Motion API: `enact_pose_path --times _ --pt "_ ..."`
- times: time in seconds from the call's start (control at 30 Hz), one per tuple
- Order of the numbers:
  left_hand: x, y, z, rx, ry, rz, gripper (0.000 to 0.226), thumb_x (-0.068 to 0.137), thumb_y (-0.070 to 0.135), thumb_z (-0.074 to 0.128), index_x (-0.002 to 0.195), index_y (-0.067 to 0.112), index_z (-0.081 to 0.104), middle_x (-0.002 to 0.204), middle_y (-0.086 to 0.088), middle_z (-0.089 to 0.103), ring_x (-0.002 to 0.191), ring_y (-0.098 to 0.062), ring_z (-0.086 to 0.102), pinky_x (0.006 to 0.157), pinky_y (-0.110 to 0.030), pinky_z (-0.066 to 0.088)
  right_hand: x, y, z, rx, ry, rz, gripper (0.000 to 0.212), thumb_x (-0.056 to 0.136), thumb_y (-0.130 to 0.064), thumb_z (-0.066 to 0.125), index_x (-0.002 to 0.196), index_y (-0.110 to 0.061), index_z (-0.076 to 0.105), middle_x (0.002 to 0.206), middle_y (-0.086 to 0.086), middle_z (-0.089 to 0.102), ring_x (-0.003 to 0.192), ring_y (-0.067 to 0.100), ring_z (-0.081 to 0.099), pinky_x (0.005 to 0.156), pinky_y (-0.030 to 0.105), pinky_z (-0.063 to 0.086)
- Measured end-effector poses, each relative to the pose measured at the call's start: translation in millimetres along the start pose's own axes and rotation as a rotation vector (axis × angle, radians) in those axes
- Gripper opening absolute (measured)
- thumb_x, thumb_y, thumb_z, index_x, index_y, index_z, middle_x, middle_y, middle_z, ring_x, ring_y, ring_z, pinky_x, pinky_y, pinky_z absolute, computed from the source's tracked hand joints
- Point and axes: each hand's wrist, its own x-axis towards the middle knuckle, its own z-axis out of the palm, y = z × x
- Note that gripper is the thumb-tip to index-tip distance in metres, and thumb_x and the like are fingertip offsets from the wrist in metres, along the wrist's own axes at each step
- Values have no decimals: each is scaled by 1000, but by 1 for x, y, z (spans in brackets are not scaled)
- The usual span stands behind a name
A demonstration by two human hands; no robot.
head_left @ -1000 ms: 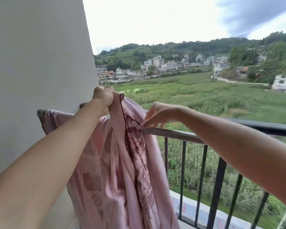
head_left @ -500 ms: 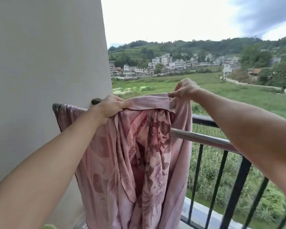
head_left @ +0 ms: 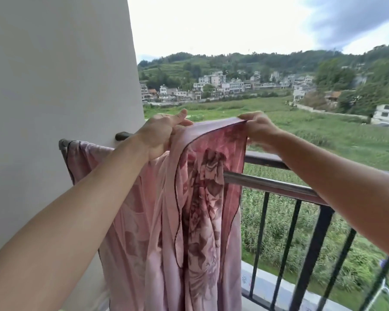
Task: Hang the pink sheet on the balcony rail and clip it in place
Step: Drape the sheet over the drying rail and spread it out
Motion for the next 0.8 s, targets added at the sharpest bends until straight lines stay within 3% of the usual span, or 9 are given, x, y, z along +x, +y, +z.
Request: enact_pose_path --times 0.1,0.17,0.23,0.37,0.43,0.5,0.6,0.67,0.8 --pt "-2 -16 23 323 20 93 24 102 21 45 106 7 64 95 -13 68 85 -25 65 75 -37 54 4 -11 -54 344 287 79 29 97 4 41 83 -6 66 67 7 64 56 18 61 52 28 55" --pt "-1 -32 45 516 44 151 21 101 20 46 106 11 65 95 -9 67 85 -26 64 76 -38 53 1 -20 -86 466 424 104 32 98 -3 40 79 -7 66 71 7 63 67 20 64 66 33 59" --pt "-1 -46 58 682 52 167 30 95 41 50 101 17 66 91 -3 69 87 -26 67 81 -41 55 -8 -25 -124 569 576 98 38 99 -9 35 74 -9 64 74 7 62 76 23 64 72 35 58" --pt "-18 -61 75 934 -31 278 64 71 80 43 109 35 68 111 4 65 104 -18 60 93 -42 48 -38 8 -180 587 743 111 33 96 -12 38 75 -8 63 78 10 63 72 24 64 66 34 56" --pt "-30 -70 98 966 -68 378 50 77 71 53 102 32 71 103 6 66 98 -16 62 88 -37 48 -59 40 -192 173 626 183 18 89 -13 56 78 -5 68 83 13 64 76 26 63 65 32 54" --pt "-35 -79 114 877 -47 450 24 85 46 65 92 25 74 89 8 69 89 -14 65 81 -32 50 -87 59 -183 -390 303 293 11 88 -11 61 85 -10 71 81 8 65 68 22 60 51 23 48" --pt "-41 -84 127 772 50 529 9 85 26 71 85 19 77 80 7 72 79 -8 65 77 -28 52 -132 61 -165 -787 -116 376 22 87 -6 60 94 -25 69 93 2 68 77 14 63 54 23 50" --pt "-42 -88 131 740 85 542 8 85 24 71 83 19 77 79 5 74 78 -9 67 77 -30 54 -157 51 -162 -818 -139 312 24 85 -8 65 95 -29 68 97 -1 71 86 14 67 63 25 52" --pt "-34 -99 124 720 133 532 10 86 27 68 80 21 73 78 7 71 80 -15 68 76 -39 56 -184 28 -152 -357 -174 181 39 84 -3 65 116 -26 66 113 -1 71 94 10 70 72 24 58"
